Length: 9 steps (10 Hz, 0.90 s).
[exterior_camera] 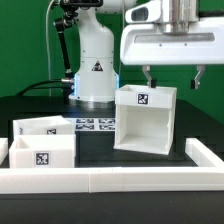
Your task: Assemble drawer
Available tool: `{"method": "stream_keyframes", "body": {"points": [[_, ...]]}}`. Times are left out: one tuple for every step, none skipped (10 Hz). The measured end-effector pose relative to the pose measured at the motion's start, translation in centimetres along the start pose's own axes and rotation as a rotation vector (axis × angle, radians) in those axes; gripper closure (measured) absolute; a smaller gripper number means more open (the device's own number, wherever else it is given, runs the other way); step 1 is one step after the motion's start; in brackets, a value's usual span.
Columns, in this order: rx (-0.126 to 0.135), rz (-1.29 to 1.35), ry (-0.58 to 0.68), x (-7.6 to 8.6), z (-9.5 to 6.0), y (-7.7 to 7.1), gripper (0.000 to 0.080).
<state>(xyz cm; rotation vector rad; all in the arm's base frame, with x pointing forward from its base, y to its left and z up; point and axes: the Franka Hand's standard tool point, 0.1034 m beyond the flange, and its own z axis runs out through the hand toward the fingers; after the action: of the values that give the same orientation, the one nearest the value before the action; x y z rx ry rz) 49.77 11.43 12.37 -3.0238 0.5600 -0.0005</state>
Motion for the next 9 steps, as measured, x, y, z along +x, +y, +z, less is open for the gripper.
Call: {"method": "stream_keyframes", "body": {"points": [[0.013,0.006,0.011,-0.6,0.5,0.0,0.015],[0.02,0.016,0.013,-1.5,1.1,0.1,0.015],[0.022,0.013,0.014,-2.2,1.7,0.1,0.015],[0.017,0.005,0.007,-2.9,2.2,0.1,0.015],[0.016,0.004,0.006,-2.9,2.3,0.2,0.015],[0.015,0.003,0.003,-3.0,2.4,0.2,0.015],[0.01,-0.001,-0.005,-3.4,2.8,0.3,0.0286],[0.01,-0.013,-0.005,-3.5,2.8,0.3,0.0286],[0.009,-0.023,-0.004,-3.3,2.7,0.5,0.0425]]}}
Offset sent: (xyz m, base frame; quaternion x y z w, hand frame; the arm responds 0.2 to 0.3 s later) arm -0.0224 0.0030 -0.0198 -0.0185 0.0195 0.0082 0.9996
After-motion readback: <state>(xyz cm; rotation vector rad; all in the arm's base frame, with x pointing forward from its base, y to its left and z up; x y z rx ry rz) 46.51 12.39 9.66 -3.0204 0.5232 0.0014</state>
